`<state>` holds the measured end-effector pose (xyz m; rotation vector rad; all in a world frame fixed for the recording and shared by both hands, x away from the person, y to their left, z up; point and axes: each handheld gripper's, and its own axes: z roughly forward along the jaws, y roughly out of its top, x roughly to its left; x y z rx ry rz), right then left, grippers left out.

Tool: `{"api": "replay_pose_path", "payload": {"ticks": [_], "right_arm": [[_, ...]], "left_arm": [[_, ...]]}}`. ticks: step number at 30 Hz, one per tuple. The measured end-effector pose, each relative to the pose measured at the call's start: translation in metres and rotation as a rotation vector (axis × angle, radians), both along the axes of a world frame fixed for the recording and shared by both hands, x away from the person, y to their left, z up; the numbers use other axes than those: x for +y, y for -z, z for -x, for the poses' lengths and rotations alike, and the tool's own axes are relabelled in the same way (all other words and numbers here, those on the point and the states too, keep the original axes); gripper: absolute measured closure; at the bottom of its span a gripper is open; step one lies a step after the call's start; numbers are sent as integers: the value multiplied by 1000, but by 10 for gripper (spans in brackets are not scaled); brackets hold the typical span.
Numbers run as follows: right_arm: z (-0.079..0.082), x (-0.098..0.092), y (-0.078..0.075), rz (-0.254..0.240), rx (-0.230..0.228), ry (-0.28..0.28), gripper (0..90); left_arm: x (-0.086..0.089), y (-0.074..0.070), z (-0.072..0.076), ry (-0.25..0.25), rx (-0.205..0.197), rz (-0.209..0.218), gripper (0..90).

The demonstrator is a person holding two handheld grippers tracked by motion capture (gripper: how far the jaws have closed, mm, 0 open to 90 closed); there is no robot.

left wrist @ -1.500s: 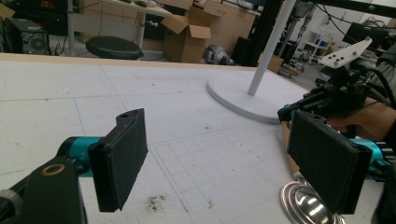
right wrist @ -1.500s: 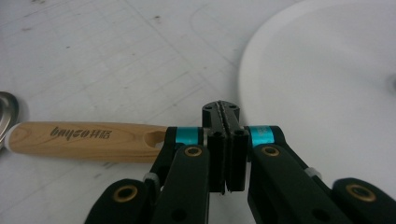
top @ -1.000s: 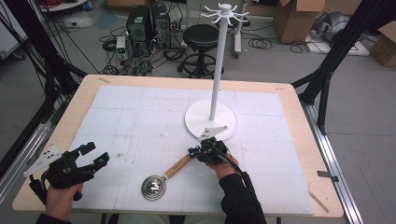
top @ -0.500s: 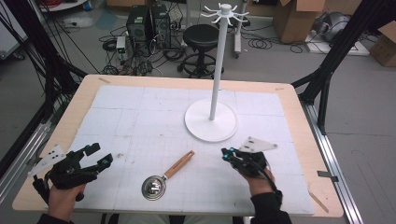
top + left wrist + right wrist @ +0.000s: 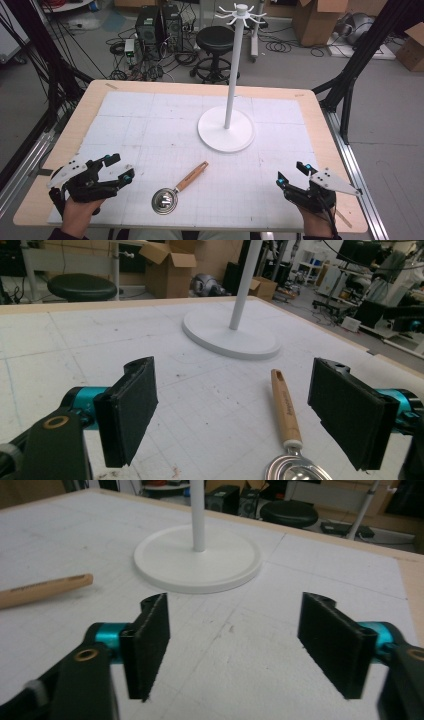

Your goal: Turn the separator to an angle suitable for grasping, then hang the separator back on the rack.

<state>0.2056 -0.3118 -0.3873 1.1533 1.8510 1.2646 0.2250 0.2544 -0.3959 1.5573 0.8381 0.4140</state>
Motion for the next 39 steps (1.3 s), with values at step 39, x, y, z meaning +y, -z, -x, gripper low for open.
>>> {"api": "replay_pose_path", "payload": {"ticks": [39], "right_arm": [[3, -6, 2, -87, 12, -24, 159]], "left_arm": [[-76, 10, -30, 211, 157, -118, 289]]}}
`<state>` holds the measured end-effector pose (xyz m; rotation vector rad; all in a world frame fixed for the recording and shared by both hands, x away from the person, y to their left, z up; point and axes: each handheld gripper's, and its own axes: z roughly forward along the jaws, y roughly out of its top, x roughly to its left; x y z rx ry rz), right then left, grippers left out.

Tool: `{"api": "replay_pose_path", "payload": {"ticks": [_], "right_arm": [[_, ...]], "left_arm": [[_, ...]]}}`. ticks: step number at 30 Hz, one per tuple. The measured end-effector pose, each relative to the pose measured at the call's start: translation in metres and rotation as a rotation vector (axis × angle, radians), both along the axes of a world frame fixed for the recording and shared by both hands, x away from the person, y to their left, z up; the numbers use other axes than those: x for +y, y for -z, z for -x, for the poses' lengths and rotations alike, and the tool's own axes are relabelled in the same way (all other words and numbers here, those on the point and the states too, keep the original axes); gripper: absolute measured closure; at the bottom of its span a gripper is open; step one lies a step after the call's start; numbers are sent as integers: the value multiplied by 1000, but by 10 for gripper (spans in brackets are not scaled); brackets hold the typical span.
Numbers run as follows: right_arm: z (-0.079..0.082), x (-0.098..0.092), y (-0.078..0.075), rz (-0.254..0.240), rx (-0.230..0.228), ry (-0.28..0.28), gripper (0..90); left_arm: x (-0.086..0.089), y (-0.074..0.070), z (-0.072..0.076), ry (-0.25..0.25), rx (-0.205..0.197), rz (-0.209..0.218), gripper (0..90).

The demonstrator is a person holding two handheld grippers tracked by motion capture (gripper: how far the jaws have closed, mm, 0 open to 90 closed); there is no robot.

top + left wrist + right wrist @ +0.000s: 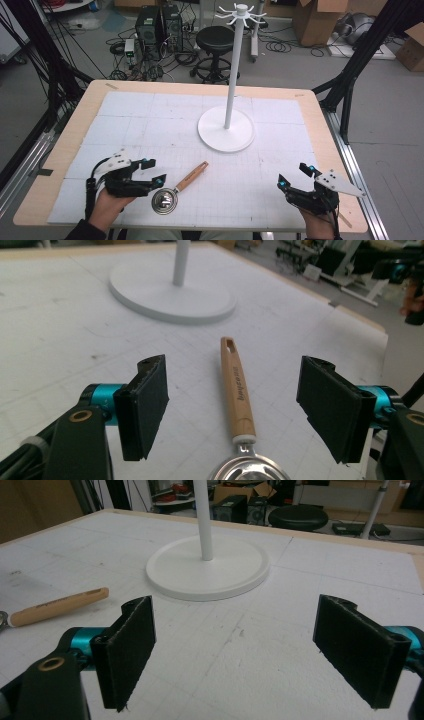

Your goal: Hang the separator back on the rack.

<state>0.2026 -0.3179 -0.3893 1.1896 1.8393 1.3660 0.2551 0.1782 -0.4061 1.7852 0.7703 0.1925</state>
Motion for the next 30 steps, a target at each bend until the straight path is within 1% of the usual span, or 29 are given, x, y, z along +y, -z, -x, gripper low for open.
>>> {"api": "replay_pose_path", "payload": {"ticks": [1, 3, 4, 5, 6, 8, 10, 11, 13, 14, 15, 16, 17, 18, 19, 20, 21, 23, 24, 30], "right_arm": [[0, 0, 0, 0, 1, 1, 159], [-1, 0, 0, 9, 0, -1, 159], [-1, 0, 1, 9, 2, -2, 159], [-1, 0, 1, 10, 1, -2, 159], [-1, 0, 1, 11, 0, -3, 159], [-1, 0, 1, 9, 0, -4, 159], [-1, -1, 0, 7, 3, -4, 159], [-1, -1, 1, 8, 0, -5, 159], [-1, 0, 1, 9, 0, -7, 159], [-1, 0, 1, 9, 0, -7, 159], [-1, 0, 1, 12, 1, -11, 159], [-1, 0, 1, 12, 1, -11, 159], [-2, 1, 1, 14, 2, -12, 159], [-2, 1, 1, 13, 3, -14, 159], [-2, 1, 1, 13, 3, -14, 159], [-2, 1, 1, 15, 2, -14, 160], [-2, 1, 1, 16, 1, -14, 159], [-1, 1, 1, 14, 4, -12, 159], [-1, 0, 1, 14, 4, -13, 160], [-1, 0, 0, 16, 0, -13, 160]], "left_arm": [[-5, 1, -3, 5, 12, -9, 293], [-21, 6, -12, 9, 45, -28, 298], [-28, 8, -15, 17, 65, -38, 298], [-35, 11, -19, 24, 92, -45, 295], [-42, 13, -22, 33, 112, -67, 292], [-55, 18, -25, 44, 121, -114, 298], [-66, 21, -28, 50, 125, -171, 298], [-72, 22, -29, 43, 131, -184, 295], [-80, 23, -32, 53, 147, -215, 296], [-80, 23, -32, 53, 147, -215, 295], [-87, 25, -34, 59, 144, -249, 301], [-87, 25, -34, 59, 144, -249, 310], [-93, 27, -36, 54, 142, -297, 322], [-96, 28, -37, 49, 135, -331, 331], [-96, 28, -37, 49, 135, -331, 337], [-101, 29, -38, 38, 122, -377, 352], [-101, 29, -38, 38, 122, -377, 360], [-105, 29, -38, 20, 106, -413, 364], [-109, 29, -37, 14, 95, -435, 386], [-111, 30, -37, 5, 88, -488, 465]]}}
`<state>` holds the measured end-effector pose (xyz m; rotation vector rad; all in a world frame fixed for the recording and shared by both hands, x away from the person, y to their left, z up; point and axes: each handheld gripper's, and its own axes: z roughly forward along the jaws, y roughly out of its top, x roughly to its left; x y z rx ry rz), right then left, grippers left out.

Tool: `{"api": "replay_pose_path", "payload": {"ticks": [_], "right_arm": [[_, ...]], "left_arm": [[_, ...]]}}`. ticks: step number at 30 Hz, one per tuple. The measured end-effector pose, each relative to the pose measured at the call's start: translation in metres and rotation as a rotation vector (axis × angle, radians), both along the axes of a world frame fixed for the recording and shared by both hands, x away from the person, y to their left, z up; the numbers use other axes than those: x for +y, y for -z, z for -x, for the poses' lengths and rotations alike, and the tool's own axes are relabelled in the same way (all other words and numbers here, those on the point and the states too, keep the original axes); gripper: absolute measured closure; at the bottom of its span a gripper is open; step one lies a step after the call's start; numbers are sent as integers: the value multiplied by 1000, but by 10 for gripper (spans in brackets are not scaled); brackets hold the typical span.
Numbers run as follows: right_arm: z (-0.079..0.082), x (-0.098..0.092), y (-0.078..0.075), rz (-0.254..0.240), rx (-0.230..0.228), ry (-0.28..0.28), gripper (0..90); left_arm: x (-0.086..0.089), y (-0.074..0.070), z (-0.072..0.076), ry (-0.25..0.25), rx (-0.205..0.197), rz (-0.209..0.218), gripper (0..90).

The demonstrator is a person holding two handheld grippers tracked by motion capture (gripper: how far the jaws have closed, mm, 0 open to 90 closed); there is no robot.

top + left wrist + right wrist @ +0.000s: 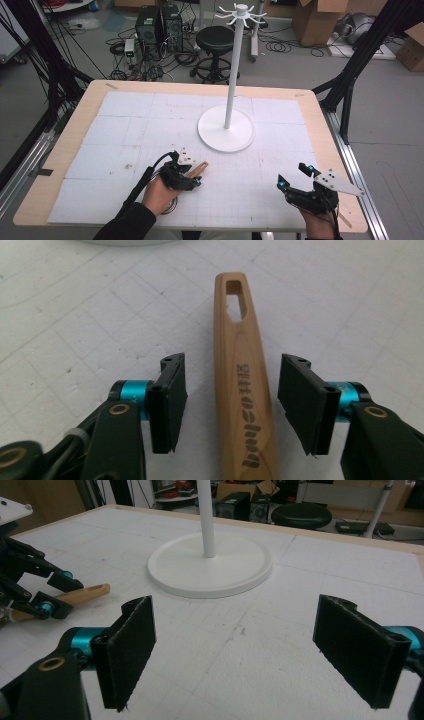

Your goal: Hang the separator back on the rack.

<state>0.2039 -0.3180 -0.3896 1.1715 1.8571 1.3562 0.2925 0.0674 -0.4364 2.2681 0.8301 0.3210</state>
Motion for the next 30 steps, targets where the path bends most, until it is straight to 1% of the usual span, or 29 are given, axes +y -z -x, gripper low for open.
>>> {"api": "replay_pose_path", "payload": {"ticks": [4, 6, 8, 10, 13, 16, 17, 19, 23, 24, 26, 30], "right_arm": [[0, 0, 0, -2, 2, 3, 161], [0, 0, 0, -2, 2, 2, 161], [0, 0, 0, -2, 3, 3, 161], [0, 1, 0, 0, 6, 2, 161], [0, 1, 0, 1, 5, 1, 162], [0, 0, 0, 1, 5, 0, 162], [0, 0, 0, -2, 5, 0, 162], [0, 0, 1, -4, 10, 4, 162], [0, -1, 0, -2, 6, 4, 163], [0, -1, 0, -3, 8, 7, 163], [0, -1, 1, -2, 7, 7, 163], [0, -1, 1, -3, 9, 8, 163]], "left_arm": [[1, -1, 1, -3, -3, -8, 513], [1, -2, 1, -1, 2, -9, 531], [0, -2, 1, -10, 10, -9, 541], [-1, -2, 0, -18, 12, -7, 538], [-4, -2, -2, -24, 16, -7, 497], [-7, -2, -3, -30, 17, -8, 496], [-8, -2, -5, -39, 21, 2, 494], [-10, -2, -6, -41, 20, -1, 497], [-10, -2, -6, -38, 16, -7, 525], [-10, -2, -6, -29, 13, -8, 589], [-10, -2, -5, -9, 6, -10, 636], [-10, -2, -5, -15, 13, -4, 651]]}}
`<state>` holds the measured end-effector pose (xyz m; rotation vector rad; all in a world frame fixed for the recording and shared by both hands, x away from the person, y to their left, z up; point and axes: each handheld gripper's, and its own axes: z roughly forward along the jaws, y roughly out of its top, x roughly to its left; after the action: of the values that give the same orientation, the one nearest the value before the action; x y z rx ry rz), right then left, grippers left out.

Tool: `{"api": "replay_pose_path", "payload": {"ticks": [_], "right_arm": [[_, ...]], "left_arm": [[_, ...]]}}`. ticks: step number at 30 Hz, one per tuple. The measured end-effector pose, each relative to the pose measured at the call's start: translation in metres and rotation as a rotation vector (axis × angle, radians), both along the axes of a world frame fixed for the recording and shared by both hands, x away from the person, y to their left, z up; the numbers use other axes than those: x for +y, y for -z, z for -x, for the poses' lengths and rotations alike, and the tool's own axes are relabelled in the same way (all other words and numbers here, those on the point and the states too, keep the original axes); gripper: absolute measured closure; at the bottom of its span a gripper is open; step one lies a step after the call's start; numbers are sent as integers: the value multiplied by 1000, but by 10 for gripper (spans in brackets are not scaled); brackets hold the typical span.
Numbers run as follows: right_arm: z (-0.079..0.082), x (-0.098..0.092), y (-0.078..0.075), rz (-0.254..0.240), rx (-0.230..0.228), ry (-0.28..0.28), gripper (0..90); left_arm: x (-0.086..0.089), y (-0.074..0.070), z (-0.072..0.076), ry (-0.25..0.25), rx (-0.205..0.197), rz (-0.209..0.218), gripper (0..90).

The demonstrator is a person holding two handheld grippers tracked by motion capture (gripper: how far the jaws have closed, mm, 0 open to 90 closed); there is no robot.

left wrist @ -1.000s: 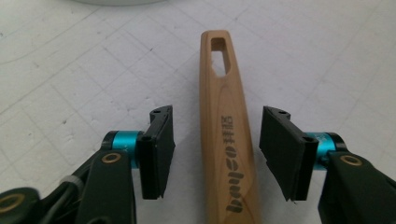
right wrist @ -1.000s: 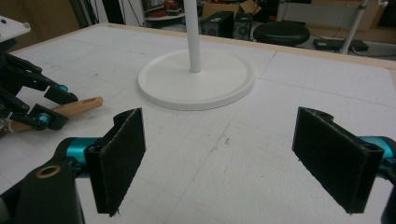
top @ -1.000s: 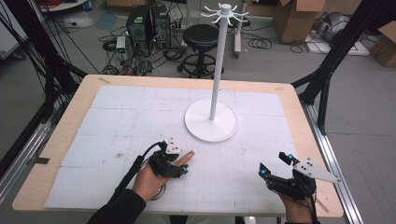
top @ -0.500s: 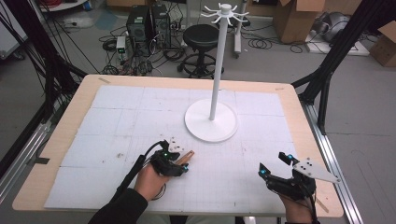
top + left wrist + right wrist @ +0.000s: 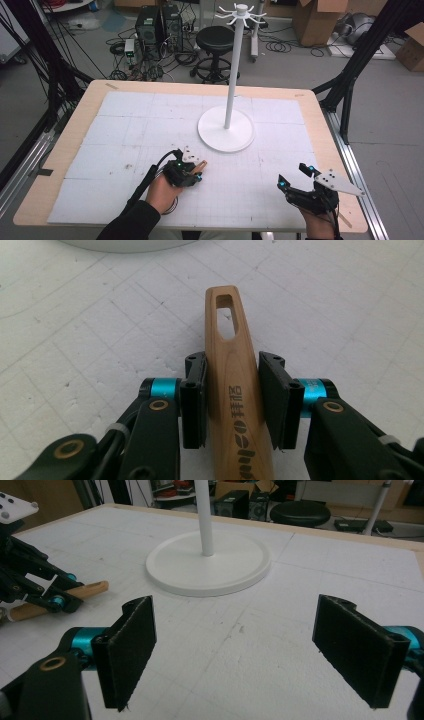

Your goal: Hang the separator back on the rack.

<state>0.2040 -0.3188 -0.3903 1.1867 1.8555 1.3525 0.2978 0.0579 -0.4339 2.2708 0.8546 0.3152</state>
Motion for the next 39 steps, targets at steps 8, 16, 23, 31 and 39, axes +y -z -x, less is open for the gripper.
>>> {"api": "replay_pose_path", "payload": {"ticks": [8, 16, 23, 31, 39], "right_arm": [[0, -1, 0, -4, -1, -4, 164], [-1, 0, 0, -21, -1, -18, 164], [-1, 5, -3, -114, -7, -107, 163], [-2, 19, -8, -144, -22, -230, 164], [-5, 42, -23, -257, -42, -422, 163]], "left_arm": [[1, -2, 4, 14, -8, 1, 669], [10, -18, 15, 52, -50, 87, 673], [36, -42, 27, 72, -80, 276, 673], [62, -60, 39, 99, -115, 441, 674], [78, -70, 53, 221, -130, 596, 674]]}}
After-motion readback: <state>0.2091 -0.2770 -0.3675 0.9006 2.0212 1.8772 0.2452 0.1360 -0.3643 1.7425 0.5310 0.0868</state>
